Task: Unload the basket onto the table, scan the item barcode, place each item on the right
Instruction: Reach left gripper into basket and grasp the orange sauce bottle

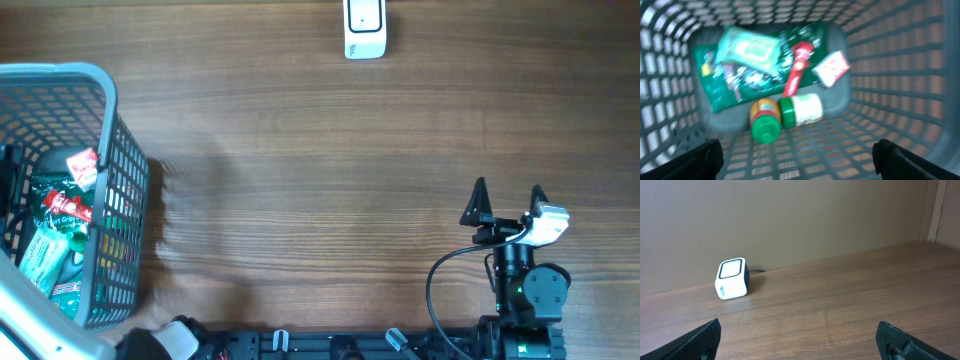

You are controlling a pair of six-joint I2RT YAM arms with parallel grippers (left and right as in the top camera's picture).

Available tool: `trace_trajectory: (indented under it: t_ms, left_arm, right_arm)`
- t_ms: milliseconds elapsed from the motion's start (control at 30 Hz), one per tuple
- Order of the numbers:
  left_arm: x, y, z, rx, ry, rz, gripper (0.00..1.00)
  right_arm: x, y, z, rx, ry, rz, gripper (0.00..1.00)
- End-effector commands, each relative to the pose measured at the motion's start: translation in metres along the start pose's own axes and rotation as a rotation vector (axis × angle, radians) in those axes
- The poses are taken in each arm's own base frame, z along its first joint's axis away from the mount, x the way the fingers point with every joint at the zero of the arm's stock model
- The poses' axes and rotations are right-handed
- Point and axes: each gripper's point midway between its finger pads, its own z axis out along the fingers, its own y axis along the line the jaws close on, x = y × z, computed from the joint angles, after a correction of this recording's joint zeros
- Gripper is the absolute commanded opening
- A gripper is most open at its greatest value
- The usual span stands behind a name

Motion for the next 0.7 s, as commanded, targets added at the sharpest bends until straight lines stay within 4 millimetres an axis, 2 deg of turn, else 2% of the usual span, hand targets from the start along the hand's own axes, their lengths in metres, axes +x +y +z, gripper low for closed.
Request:
trace_trajectory:
  t_ms: [0,67,367,667]
  left_arm:
    - [0.011,0.010,0.018,-0.078,0.107,-0.054,1.00]
    - [0.017,0.013,0.028,-0.108,0.138,-0.048,1.00]
    - [0.055,0.040,0.099,-0.238,0.277,-0.005,1.00]
    - [0.071,0.053,0.123,-0.280,0.321,-0.001,1.00]
  right_arm:
    - [-0.001,-0.001,0.000,0.009,-0.004,-0.019,1.00]
    - [-0.001,-0.001,0.000,0.009,-0.004,-0.019,1.00]
    - [-0.001,-0.001,0.000,0.009,-0.004,-0.019,1.00]
    - [-0.001,-0.001,0.000,0.009,-0.004,-0.019,1.00]
